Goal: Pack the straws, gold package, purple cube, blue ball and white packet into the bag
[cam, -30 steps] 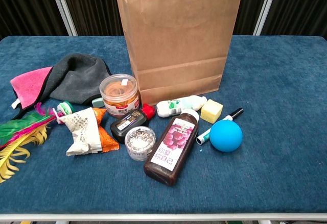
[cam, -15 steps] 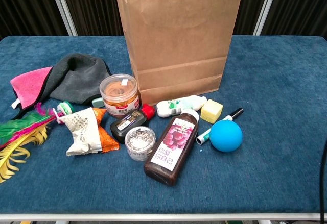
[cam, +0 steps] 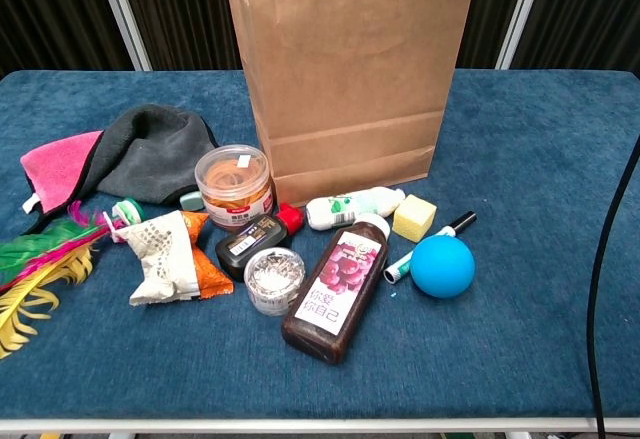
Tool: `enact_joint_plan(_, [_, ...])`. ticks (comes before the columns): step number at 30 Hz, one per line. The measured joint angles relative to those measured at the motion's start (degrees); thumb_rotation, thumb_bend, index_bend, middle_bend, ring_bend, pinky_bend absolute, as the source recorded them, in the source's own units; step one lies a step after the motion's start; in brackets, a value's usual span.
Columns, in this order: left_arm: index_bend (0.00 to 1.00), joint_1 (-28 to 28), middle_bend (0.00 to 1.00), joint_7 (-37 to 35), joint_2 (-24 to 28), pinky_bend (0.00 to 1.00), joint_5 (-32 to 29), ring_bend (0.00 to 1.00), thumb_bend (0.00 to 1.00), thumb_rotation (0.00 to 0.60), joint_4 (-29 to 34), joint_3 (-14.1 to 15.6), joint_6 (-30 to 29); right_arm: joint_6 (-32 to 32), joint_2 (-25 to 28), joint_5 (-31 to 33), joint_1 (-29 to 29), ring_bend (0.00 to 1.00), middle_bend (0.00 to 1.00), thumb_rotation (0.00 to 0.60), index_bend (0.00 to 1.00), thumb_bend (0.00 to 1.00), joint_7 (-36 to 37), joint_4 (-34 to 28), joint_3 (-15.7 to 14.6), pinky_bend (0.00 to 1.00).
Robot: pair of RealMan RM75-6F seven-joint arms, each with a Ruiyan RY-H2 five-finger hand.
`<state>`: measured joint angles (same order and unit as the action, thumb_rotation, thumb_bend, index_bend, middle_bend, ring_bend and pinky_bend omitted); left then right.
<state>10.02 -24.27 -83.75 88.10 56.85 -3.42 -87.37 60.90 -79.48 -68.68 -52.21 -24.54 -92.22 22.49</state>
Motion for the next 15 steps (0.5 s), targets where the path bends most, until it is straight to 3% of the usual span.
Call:
enact_joint_plan(9, [0.3, -0.1, 0.34, 0.5, 0.1, 0.27, 0.3, 0.22, 0.19, 0.6, 0.7, 0.4, 0.0, 1.8, 2.6, -0.5, 1.0, 0.13, 0.26, 0.6, 0.29, 0.05, 1.7, -2.9, -0.1, 0.06])
enact_joint_plan(15, [0.3, 0.1, 0.34, 1.2, 0.3, 0.27, 0.5, 0.22, 0.19, 0.6, 1.4, 0.7, 0.5, 8.5, 6.4, -4.3, 3.8, 0.14, 0.27, 0.6, 0.29, 0.05, 5.0, -8.2, 1.7, 0.06])
